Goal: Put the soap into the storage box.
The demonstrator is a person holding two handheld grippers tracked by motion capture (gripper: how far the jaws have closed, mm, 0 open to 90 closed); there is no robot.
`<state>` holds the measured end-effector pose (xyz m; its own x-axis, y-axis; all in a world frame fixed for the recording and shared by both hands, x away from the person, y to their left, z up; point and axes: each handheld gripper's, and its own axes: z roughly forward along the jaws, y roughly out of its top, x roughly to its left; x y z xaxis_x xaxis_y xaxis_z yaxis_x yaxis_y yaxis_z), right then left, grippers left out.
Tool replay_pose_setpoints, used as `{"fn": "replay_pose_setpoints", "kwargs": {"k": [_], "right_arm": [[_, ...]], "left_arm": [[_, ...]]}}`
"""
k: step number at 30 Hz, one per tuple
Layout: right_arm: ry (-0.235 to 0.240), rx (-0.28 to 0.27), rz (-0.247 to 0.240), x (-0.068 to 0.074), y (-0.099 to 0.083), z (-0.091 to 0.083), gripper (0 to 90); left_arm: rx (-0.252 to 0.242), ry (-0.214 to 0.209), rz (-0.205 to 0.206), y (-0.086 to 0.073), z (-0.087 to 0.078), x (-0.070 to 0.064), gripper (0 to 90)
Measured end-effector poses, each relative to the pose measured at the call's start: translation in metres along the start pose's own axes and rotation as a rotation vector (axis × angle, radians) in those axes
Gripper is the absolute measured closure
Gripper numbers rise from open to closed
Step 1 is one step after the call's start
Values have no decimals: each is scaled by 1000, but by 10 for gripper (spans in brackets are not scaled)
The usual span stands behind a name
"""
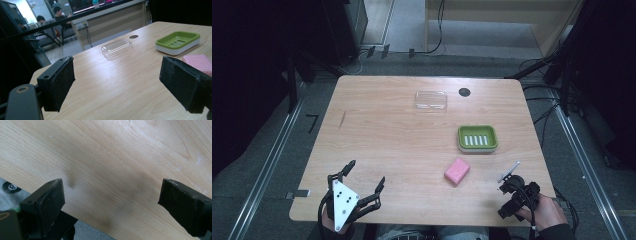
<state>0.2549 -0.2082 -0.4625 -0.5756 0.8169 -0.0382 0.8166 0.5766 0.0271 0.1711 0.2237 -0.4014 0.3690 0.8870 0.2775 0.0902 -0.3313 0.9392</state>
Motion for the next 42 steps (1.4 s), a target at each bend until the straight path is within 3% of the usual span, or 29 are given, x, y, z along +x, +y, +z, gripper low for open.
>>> {"fn": "replay_pose_setpoints", "kwargs": {"k": [8, 11, 20, 28, 33, 42], "right_arm": [[4, 4, -1, 3, 5, 1, 41], [-1, -13, -5, 3, 5, -1, 31], [15, -53, 1, 2, 10, -6, 0], [7, -81, -40, 9, 17, -13, 0], [5, -83, -62, 15, 29, -16, 0], [-5, -86, -98, 21, 50, -19, 0]], "left_arm": [[4, 4, -3, -1, -1, 2, 131], [-6, 9, -18, -1, -2, 3, 131], [-3, -3, -3, -1, 1, 2, 131], [-6, -1, 10, -1, -4, 0, 131], [-3, 14, -12, -2, -5, 3, 131], [0, 7, 11, -1, -5, 1, 131]]}}
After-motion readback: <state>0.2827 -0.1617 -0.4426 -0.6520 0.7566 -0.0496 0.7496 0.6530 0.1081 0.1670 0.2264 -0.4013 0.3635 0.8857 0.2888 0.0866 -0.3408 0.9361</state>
